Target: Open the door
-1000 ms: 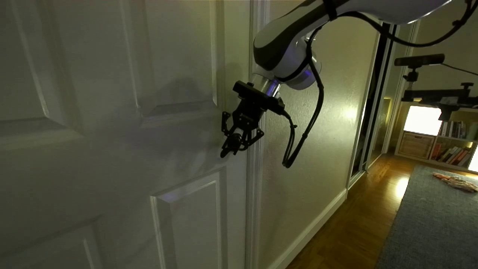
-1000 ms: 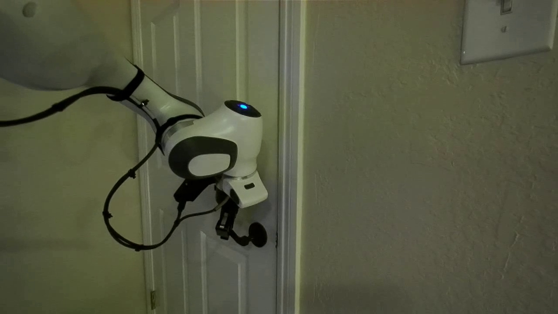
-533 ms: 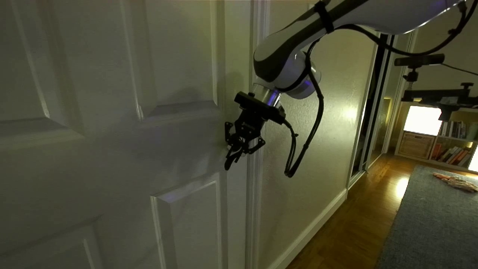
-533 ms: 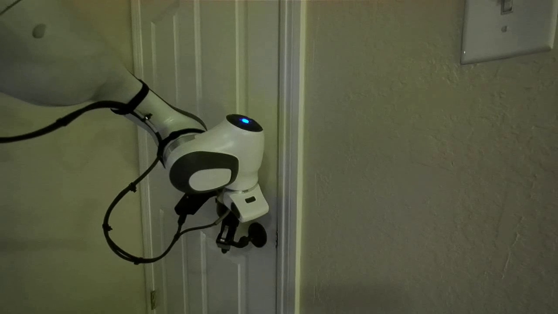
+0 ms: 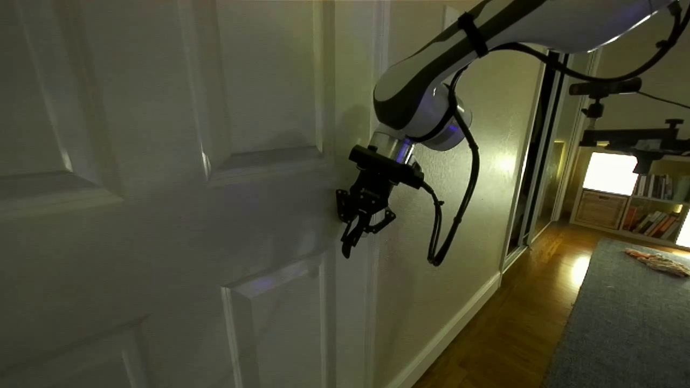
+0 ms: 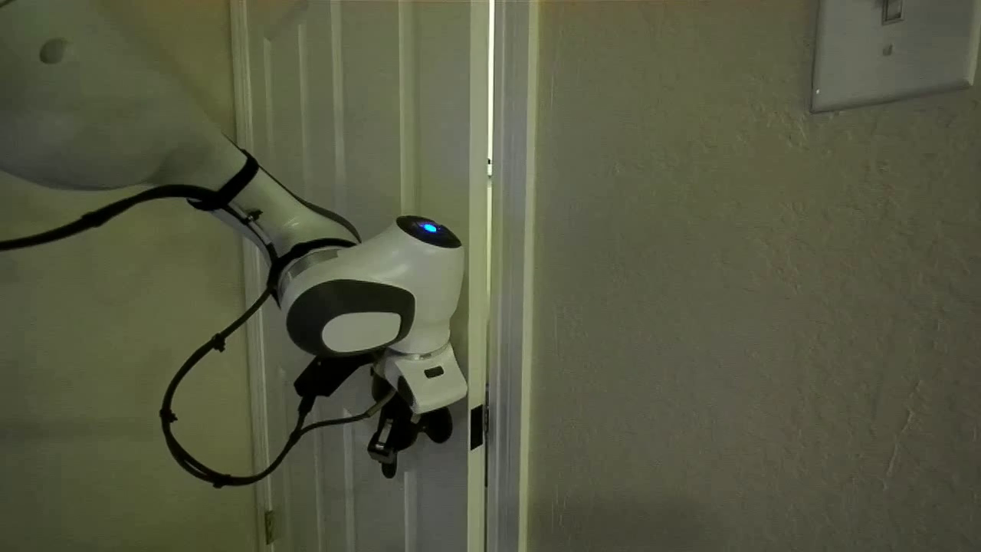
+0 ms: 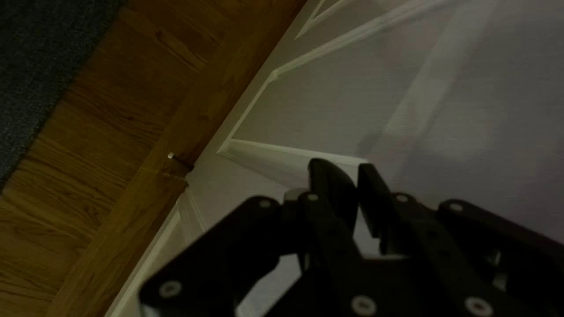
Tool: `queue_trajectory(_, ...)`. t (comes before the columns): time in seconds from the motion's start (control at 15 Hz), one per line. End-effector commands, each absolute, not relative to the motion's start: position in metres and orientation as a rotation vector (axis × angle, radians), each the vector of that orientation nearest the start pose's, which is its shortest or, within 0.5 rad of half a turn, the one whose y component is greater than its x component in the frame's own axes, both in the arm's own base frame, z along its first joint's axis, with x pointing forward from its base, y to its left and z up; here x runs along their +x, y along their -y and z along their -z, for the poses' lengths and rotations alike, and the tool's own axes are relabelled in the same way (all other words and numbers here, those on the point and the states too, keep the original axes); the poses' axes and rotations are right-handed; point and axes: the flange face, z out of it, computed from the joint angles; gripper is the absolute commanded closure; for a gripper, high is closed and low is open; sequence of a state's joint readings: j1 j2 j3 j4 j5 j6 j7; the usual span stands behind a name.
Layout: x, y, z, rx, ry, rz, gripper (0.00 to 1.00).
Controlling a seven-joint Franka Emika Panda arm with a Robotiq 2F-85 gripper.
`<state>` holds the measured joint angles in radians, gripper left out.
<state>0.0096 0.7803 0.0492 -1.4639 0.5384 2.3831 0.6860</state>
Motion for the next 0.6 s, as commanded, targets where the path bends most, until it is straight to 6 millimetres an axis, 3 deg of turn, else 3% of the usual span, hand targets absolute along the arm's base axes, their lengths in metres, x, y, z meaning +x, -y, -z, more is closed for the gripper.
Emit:
queue_trajectory(0.0,0.681,-0.024,-0.208,-2.409,-1.344,-0.184,0.90)
queue_trajectory(0.53,0.622,-0.032,-0.243,-2.344,-1.247,-0.217,0.90)
